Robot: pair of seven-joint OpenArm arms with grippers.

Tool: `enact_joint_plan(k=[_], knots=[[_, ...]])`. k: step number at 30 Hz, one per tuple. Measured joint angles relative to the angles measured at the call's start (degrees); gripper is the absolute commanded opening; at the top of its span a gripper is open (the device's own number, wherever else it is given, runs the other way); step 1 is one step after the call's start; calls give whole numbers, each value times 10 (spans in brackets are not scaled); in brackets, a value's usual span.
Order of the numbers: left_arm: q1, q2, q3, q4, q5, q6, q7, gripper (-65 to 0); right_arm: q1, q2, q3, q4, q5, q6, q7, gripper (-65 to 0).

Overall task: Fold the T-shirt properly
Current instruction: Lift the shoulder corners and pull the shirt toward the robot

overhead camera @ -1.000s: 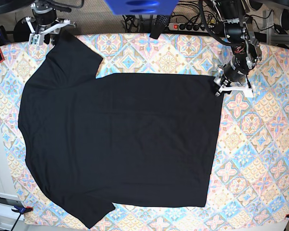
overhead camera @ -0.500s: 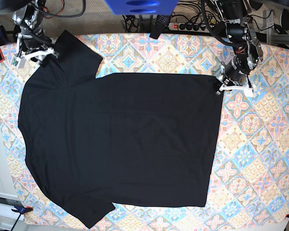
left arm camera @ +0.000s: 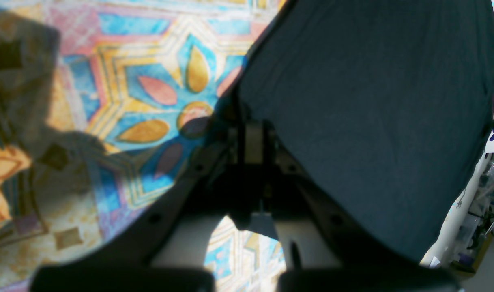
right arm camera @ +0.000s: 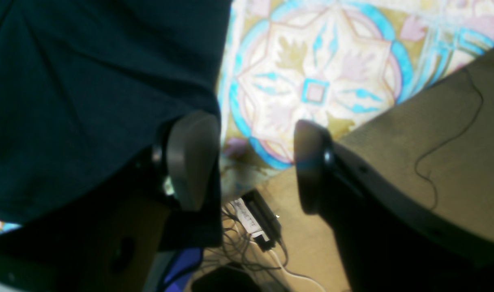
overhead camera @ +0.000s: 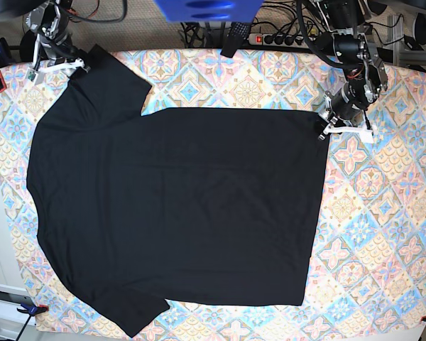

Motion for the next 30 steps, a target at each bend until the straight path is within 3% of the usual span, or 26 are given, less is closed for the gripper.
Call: enact_joint_plan(k=[4,10,17,19,23,24,27,30], knots=[[2,0,0,0,0,0,0,-648,0,-1,-15,-3,-8,4,10,-318],[2,0,0,0,0,0,-1,-648,22,-9,-34,-8,-2,82,9,-320],[2,0,0,0,0,0,-2,-648,22,-13,-34,-9,3,82,5,-331],[2,0,0,0,0,0,-1,-648,22,-14,-34,-9,3,82,9,-391],[10,0,1,4,-2,0,-2,-650,23,-14,-30,-12,0,77,8,-626],[12,0,1,4,-3,-1,-2,-650,23,-14,-30,-12,-1,78,5,-650],[21,-21,3,4,-14,-7,30,-650,18,-15,-24,-6,1,79,3,-648],[32,-31,5,6,-22,-11,28,-650,-8,-21,5,-4,9,89,-5,-650]])
